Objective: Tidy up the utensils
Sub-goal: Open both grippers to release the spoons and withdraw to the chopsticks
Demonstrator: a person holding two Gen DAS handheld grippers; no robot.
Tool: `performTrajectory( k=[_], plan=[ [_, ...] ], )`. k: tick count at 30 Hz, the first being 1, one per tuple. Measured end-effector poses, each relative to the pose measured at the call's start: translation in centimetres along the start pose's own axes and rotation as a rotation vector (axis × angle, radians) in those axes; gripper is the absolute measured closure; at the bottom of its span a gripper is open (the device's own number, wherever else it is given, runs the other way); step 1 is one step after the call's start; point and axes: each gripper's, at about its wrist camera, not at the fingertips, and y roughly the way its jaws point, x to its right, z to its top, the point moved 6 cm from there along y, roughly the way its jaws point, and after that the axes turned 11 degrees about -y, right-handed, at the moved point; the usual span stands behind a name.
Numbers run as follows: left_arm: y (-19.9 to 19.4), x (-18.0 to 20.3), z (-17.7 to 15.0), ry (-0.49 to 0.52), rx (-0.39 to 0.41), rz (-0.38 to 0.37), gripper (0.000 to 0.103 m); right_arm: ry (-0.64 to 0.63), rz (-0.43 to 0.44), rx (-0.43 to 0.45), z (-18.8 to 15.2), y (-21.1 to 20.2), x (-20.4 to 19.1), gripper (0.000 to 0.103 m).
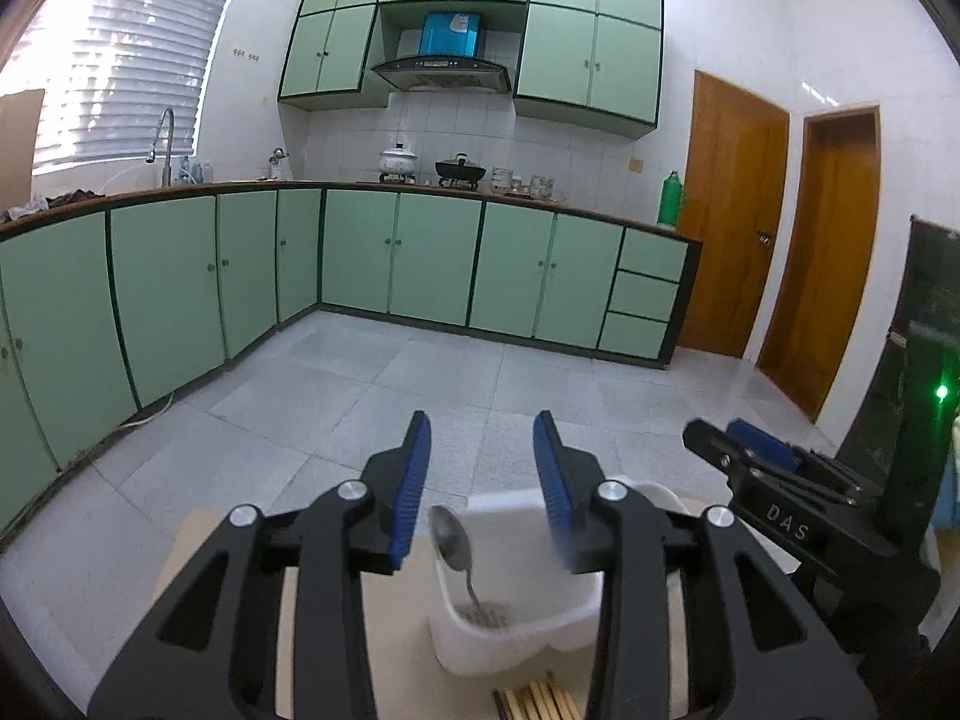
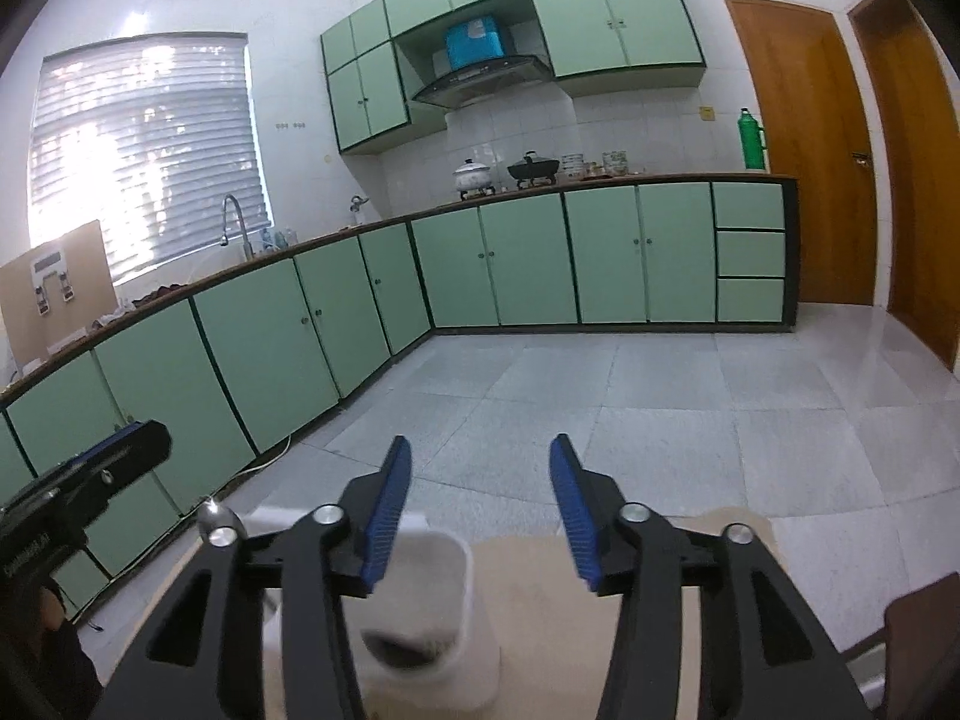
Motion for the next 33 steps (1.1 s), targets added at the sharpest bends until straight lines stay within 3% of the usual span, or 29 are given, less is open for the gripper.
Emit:
performTrajectory(
  k=[4, 8, 13, 18, 26, 33],
  plan=[
    [-3.2, -0.2, -1.5, 0.002, -0.018, 0.019, 0.054, 0.013, 0.021, -0.037, -2.6, -4.0, 0.0, 0.040],
    [-6.9, -0.6, -5.3, 0.028, -0.078, 0.035, 0.045, -0.002, 0.041, -0.106, -6.9, -8.2, -0.8, 0.033],
    [-10.9, -1.7, -13.1, 0.078, -0.240, 0.064, 0.040, -0.038, 0.064, -0.226, -13.6, -13.0, -2.8, 0.032],
    [-13.4, -3.7, -19.0, 0.060, -0.371, 0.127, 0.037, -0.052, 0.104, -0.334, -18.5, -15.7, -4.9, 0.032],
    [-14.4, -6.3, -22.8, 0.022, -0.479, 0.220, 0.037, -0.085, 0.110, -0.422, -22.2, -16.7, -7.1, 0.040],
    [-14.8, -6.3, -23.5, 0.047, -0.496, 0.240, 0.030, -0.167, 0.073, -0.473, -23.1, -16.7, -8.0, 0.043]
  ],
)
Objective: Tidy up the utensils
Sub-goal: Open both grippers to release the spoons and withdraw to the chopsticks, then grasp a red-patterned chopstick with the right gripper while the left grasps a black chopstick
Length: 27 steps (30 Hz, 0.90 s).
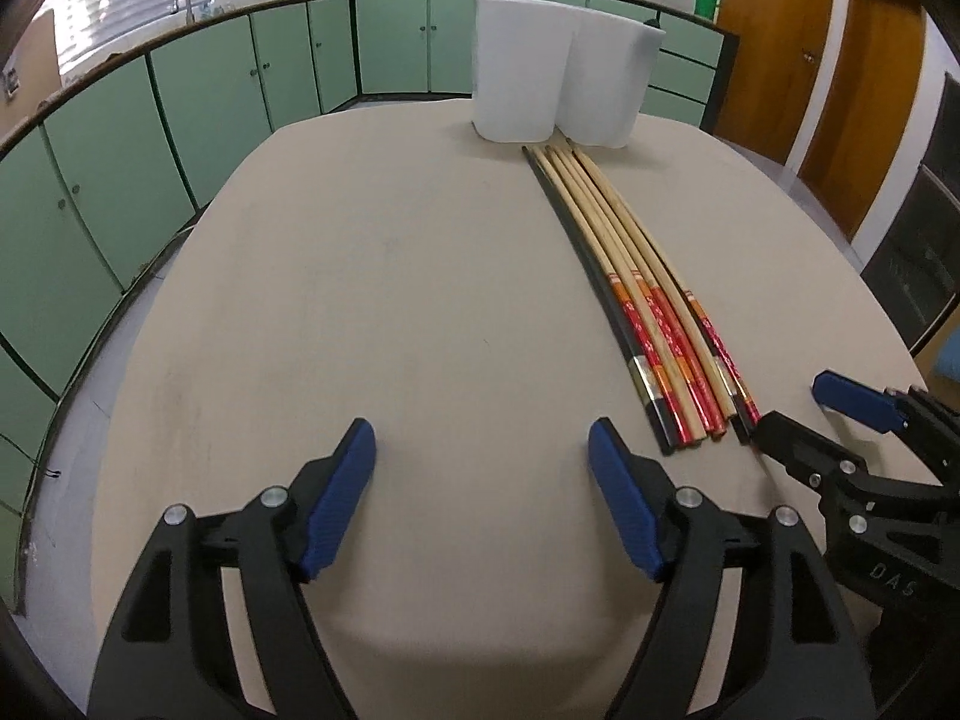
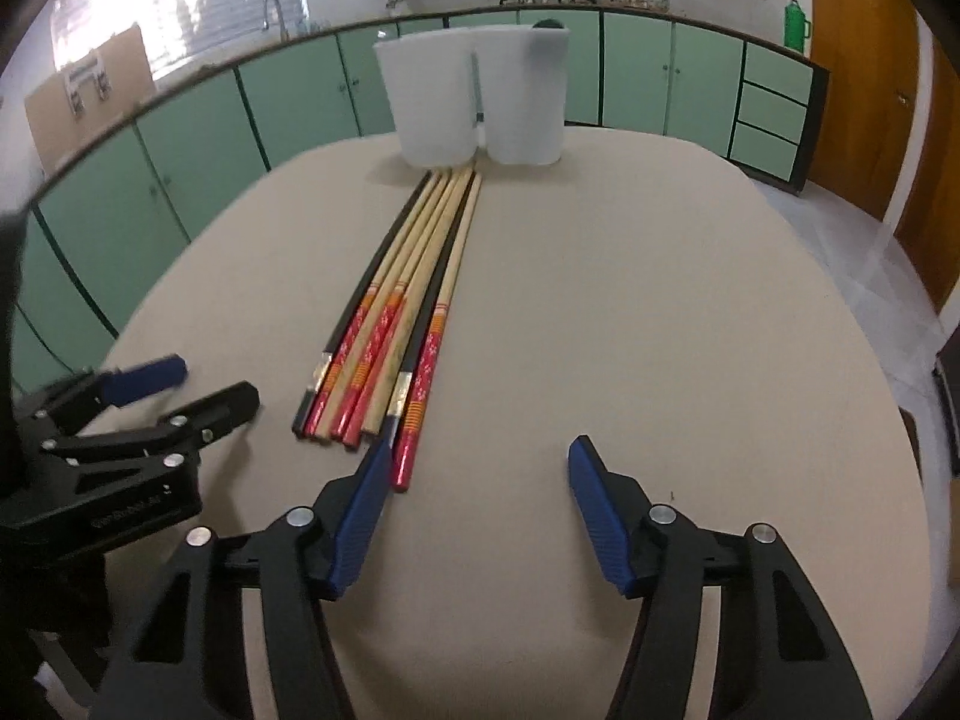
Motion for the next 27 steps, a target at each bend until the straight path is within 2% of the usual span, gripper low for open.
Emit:
performTrajectory(
  k=[4, 8, 12, 17, 19, 23, 27],
  plan=[
    [-0.1, 0.4, -0.5, 0.006, -0.001, 0.009, 0.030, -0.021, -0.028, -0.010, -0.1, 0.0, -0.3, 0.045],
    [-0.3, 0.2, -0.5, -0.013, 0.001, 0.007, 0.030, 0.034, -0.073, -0.018, -0.5, -0.3, 1.2, 0.047],
    [-0.4, 0.1, -0.4, -0.023, 0.003, 0.007, 0.029, 0.031, -0.040, -0.008, -0.5, -0.4, 1.1, 0.049],
    [-0.6, 0.1, -0.5, -0.025, 0.005, 0.006, 0.029, -0.015, -0.032, -0.005, -0.3, -0.2, -0.1, 0.061],
    [-0.6, 0.1, -0.5, -0.025, 0.007, 0.004, 0.029, -0.012, -0.016, -0.001, -0.2, -0.2, -0.2, 0.077],
    [-0.7, 0.7, -0.5, -0.013, 0.011, -0.006, 0.029, -0.014, 0.010, 0.003, -0.2, -0.2, -0.4, 0.096],
    [-0.9, 1.8, -0.5, 0.007, 0.015, -0.028, 0.029, 0.016, 0.007, 0.006, -0.2, -0.2, 0.0, 0.097]
  ],
)
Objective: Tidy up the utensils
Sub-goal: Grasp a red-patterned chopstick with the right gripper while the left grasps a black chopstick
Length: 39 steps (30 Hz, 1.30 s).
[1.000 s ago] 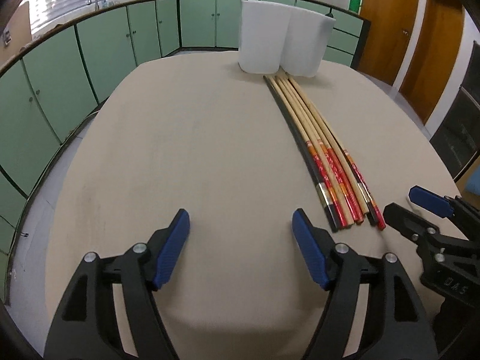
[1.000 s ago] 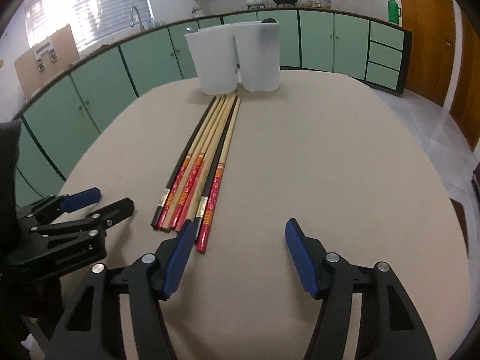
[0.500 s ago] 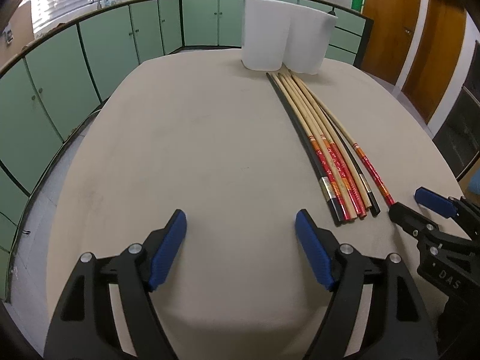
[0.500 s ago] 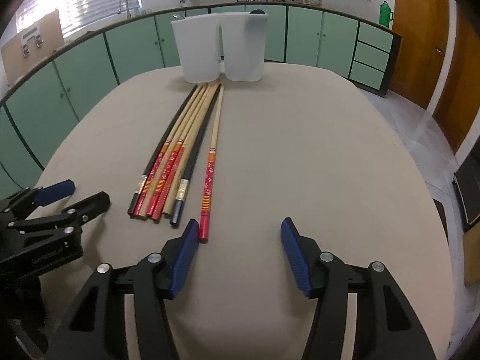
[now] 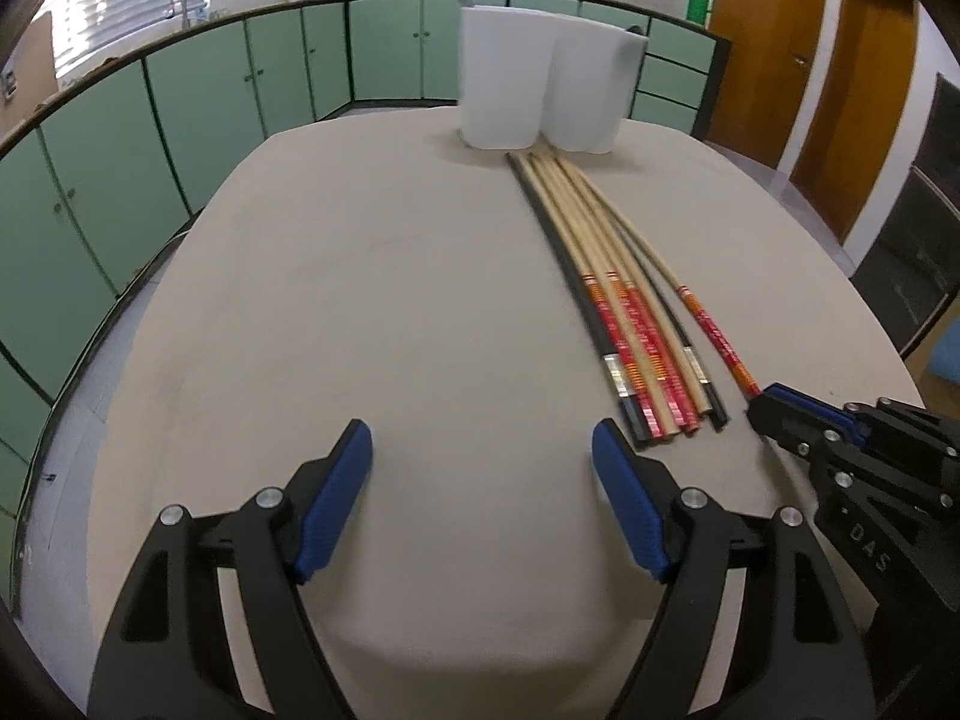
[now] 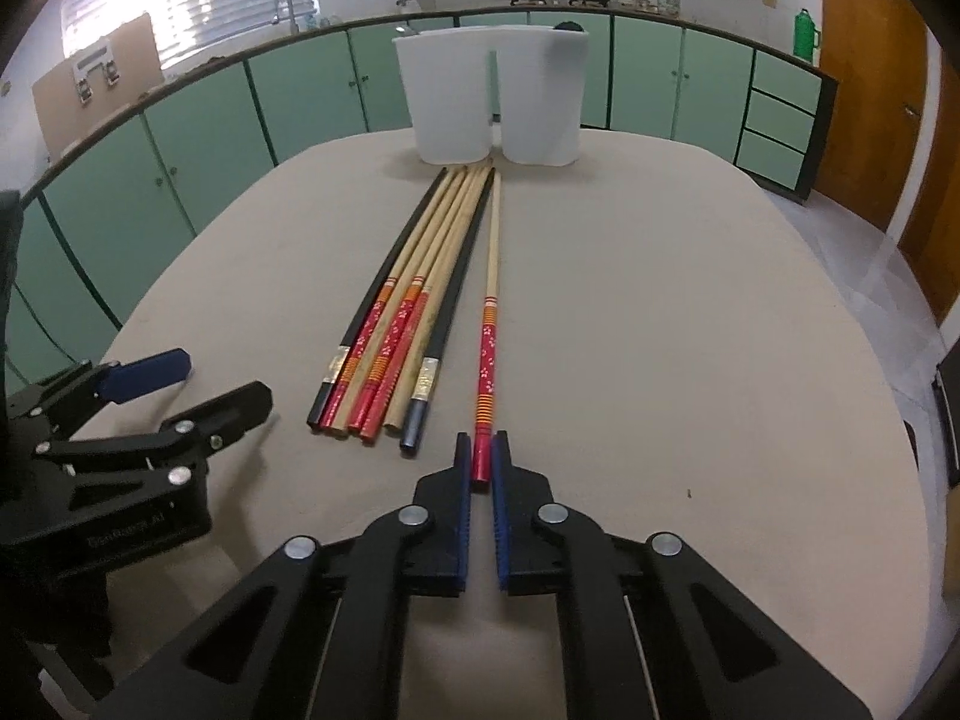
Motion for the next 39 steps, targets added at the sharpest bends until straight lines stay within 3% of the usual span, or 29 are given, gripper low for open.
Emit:
performTrajectory(
  k=[4, 10, 26, 34, 39],
  plan=[
    [0.0, 1.4, -0.1, 0.018, -0.004, -0.028, 0.029, 0.019, -0.021, 0.001, -0.3, -0.3, 1.0, 0.097],
    [0.9, 2.4, 0.0, 0.032, -0.011, -0.012, 0.029, 0.033, -0.015, 0.006, -0.4, -0.5, 1.5, 0.097],
    [1.2, 0.9, 0.2, 0.005, -0.019, 0.017, 0.025, 0.032, -0.012, 0.005, -0.5, -0.4, 1.6, 0.096],
    [0.9, -0.1, 0.4, -0.038, -0.012, 0.003, 0.030, 0.073, 0.044, 0.017, -0.7, -0.5, 2.2, 0.095],
    [0.1, -0.9, 0.3, -0.055, -0.001, -0.013, 0.031, 0.061, 0.032, 0.015, -0.6, -0.5, 1.9, 0.094]
  ],
)
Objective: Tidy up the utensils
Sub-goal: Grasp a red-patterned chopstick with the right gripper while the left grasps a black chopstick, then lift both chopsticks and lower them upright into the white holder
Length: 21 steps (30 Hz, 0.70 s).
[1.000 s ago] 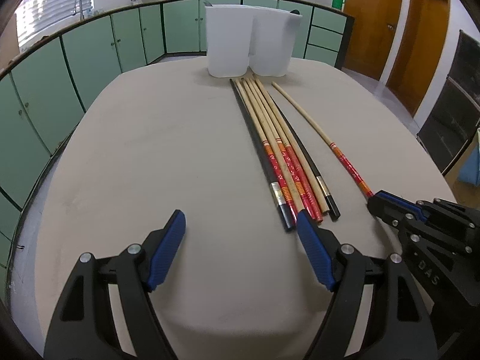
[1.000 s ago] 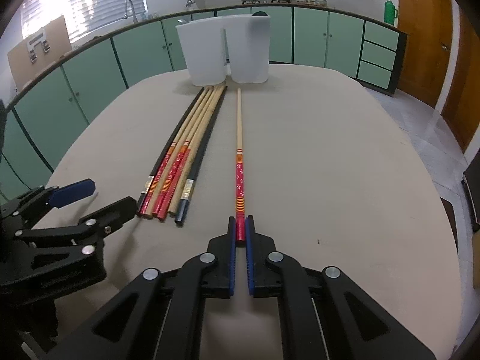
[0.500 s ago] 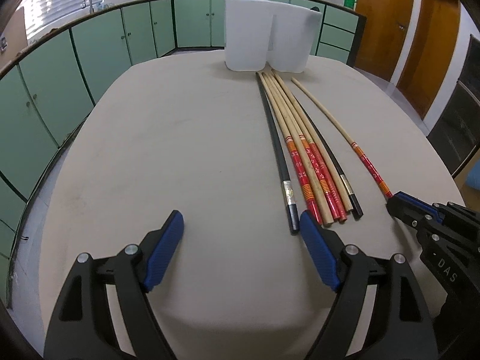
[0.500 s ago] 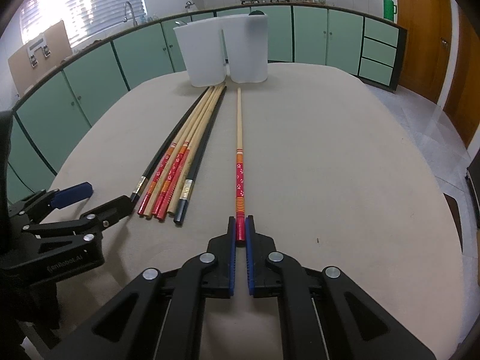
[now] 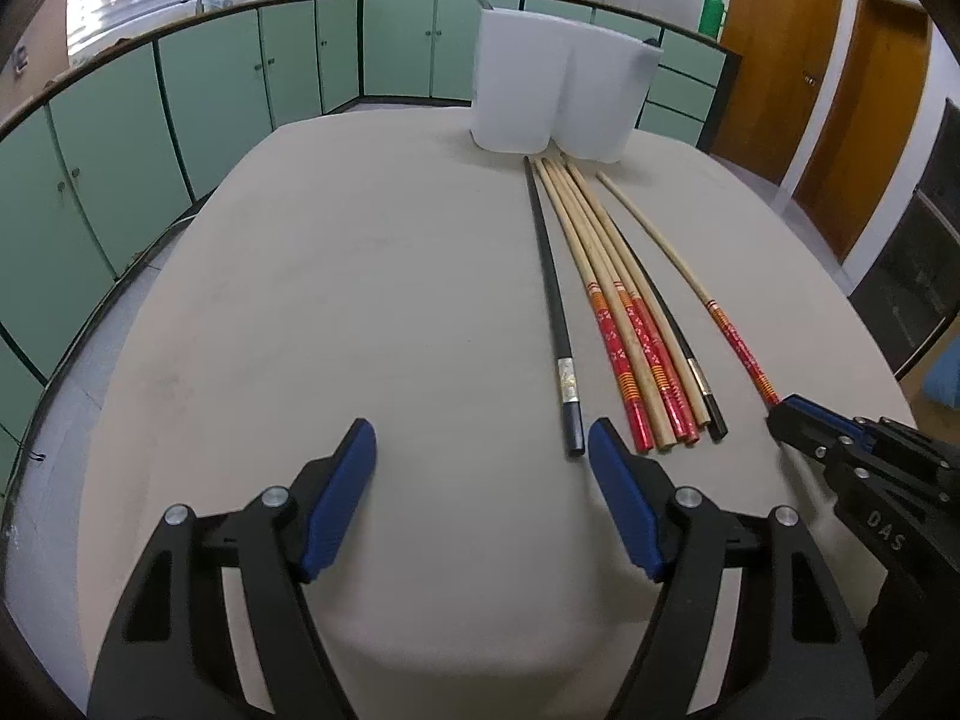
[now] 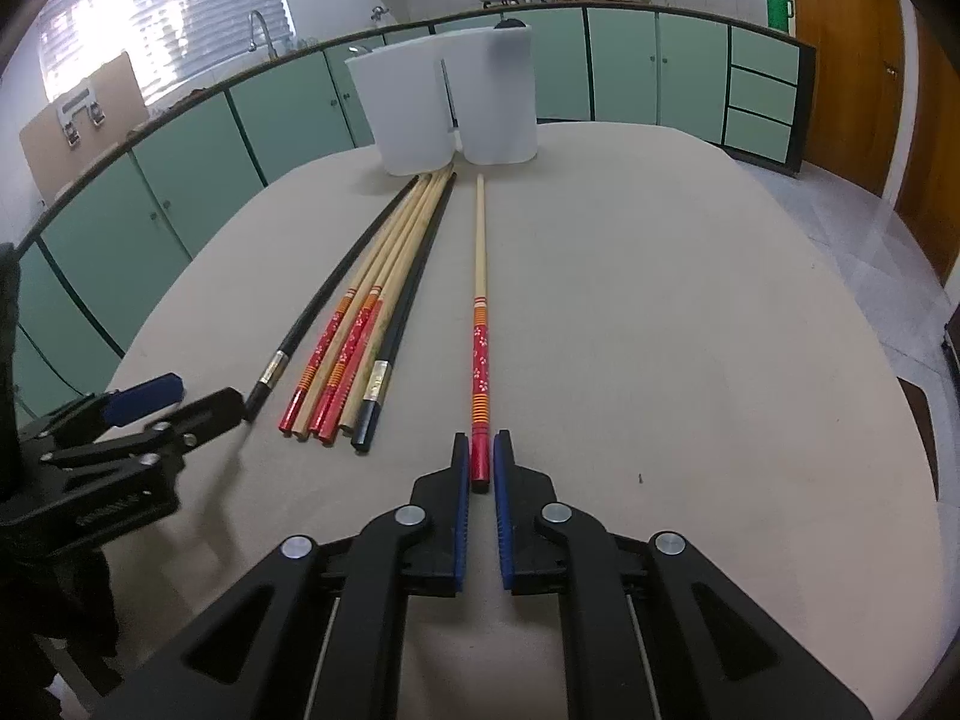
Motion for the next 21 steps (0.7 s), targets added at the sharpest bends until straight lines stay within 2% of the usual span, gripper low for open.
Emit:
performTrajectory(
  k=[7, 11, 16, 18, 21],
  plan=[
    [0.9, 1.1, 0.1, 0.031, -0.010, 0.009, 0.032, -0.010, -0.008, -0.003, 0.0, 0.0, -0.1, 0.093],
    [1.2, 1.4, -0.2, 0.054, -0.013, 0.042, 0.042, -0.020, -0.013, -0.006, 0.1, 0.1, -0.3, 0.092],
    [0.9, 1.0, 0.0, 0.041, -0.006, 0.026, 0.074, -0.044, -0.027, -0.009, 0.1, 0.1, -0.7, 0.087],
    [0.8, 1.2, -0.1, 0.044, -0.009, -0.001, 0.093, -0.040, -0.022, -0.008, 0.1, 0.1, -0.6, 0.087],
    [0.9, 1.4, -0.1, 0.056, -0.008, 0.002, 0.097, -0.040, -0.027, -0.008, 0.1, 0.1, -0.6, 0.089]
  ],
)
